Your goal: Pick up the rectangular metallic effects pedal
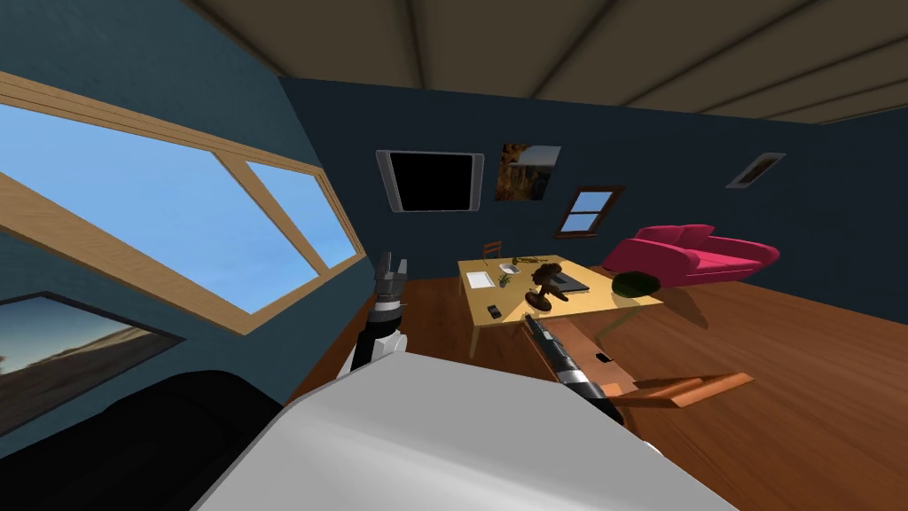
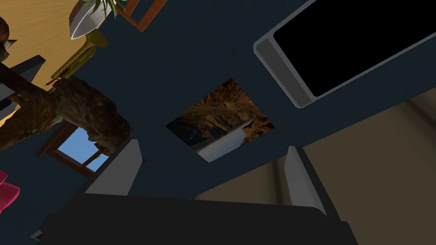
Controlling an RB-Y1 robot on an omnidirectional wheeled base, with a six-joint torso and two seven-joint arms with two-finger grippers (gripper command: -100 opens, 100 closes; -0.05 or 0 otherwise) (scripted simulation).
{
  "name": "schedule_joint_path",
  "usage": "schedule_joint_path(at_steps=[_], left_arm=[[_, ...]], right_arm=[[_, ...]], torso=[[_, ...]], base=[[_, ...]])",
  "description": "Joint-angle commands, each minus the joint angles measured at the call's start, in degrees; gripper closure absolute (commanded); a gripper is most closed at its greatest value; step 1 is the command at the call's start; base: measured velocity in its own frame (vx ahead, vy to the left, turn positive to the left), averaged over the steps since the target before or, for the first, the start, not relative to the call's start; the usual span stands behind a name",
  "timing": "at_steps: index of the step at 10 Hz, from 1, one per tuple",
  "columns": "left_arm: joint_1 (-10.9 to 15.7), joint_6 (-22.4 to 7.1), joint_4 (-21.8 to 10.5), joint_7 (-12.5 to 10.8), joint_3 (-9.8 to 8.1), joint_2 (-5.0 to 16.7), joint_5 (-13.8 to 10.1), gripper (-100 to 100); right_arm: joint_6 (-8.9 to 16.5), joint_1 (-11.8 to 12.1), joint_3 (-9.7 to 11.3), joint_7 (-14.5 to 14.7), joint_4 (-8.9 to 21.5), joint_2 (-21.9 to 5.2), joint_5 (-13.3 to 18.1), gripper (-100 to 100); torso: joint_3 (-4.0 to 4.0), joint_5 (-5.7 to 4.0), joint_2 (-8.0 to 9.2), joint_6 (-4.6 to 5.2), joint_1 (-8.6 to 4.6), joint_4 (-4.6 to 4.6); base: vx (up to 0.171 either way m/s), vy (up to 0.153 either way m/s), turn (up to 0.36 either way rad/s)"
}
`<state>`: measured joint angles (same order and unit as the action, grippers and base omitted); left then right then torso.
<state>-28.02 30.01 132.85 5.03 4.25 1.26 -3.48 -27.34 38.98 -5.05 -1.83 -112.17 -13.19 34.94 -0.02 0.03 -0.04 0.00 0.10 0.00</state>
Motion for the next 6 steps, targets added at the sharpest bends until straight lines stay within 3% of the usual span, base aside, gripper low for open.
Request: schedule_joint_path(at_steps=[1, 6], left_arm=[[0.0, 0.0, 0.0, 0.0, 0.0, 0.0, 0.0, 0], [0.0, 0.0, 0.0, 0.0, 0.0, 0.0, 0.0, 0]], right_arm=[[1.4, 1.0, 0.3, 0.6, 1.6, -0.4, 2.9, -100], [3.6, 2.6, 0.1, 0.8, 4.5, -1.8, 10.6, -100]], torso=[[0.0, 0.0, 0.0, 0.0, 0.0, 0.0], [-0.04, 0.01, -0.07, -0.02, 0.09, -0.02]], base=[[0.017, 0.042, 0.108], [0.027, 0.044, 0.09]])
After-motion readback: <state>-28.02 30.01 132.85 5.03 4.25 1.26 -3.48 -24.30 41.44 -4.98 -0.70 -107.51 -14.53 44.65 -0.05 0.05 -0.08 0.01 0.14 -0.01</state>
